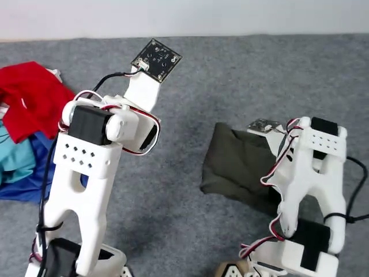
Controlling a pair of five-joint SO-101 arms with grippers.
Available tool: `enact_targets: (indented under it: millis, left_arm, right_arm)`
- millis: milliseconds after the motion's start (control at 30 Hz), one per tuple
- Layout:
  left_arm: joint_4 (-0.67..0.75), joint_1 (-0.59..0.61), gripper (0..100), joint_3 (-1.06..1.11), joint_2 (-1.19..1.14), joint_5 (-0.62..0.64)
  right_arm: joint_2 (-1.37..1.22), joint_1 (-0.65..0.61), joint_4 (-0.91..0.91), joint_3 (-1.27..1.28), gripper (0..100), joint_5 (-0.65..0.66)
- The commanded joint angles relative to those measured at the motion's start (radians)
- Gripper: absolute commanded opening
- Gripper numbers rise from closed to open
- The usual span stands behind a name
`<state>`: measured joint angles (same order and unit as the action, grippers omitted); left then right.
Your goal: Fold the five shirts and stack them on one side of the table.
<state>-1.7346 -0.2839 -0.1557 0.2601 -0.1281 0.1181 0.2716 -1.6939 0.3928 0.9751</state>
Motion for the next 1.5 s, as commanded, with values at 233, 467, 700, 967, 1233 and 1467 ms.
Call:
enact_targets:
  millis: [233,467,700,967,1233,1467]
  left_arm:
    - [-0.015,0.000,0,-0.012,0.040,-0.008]
    - [-0.017,0.003,0,-0.012,0.040,-0.008]
    - [-0.017,0.006,0,-0.010,0.040,-0.008]
    - [-0.017,0.006,0,-0.005,0.040,-0.008]
    - [-0.018,0.006,0,-0.005,0.038,-0.008]
    - [-0.018,0.003,0,-0.005,0.038,-0.008]
  right_arm:
    - [0.162,-0.044,-0.022,-0.316,24.6,-0.276]
    - [0.064,-0.148,0.022,-0.370,24.5,-0.589]
    - [-0.139,-0.206,0.096,-0.374,18.1,-0.723]
    - [-0.189,-0.151,0.168,-0.388,23.2,-0.825]
    - [-0.199,-0.053,0.240,-0.381,25.7,-0.833]
    - [-0.306,-0.050,0.305,-0.384,25.7,-0.833]
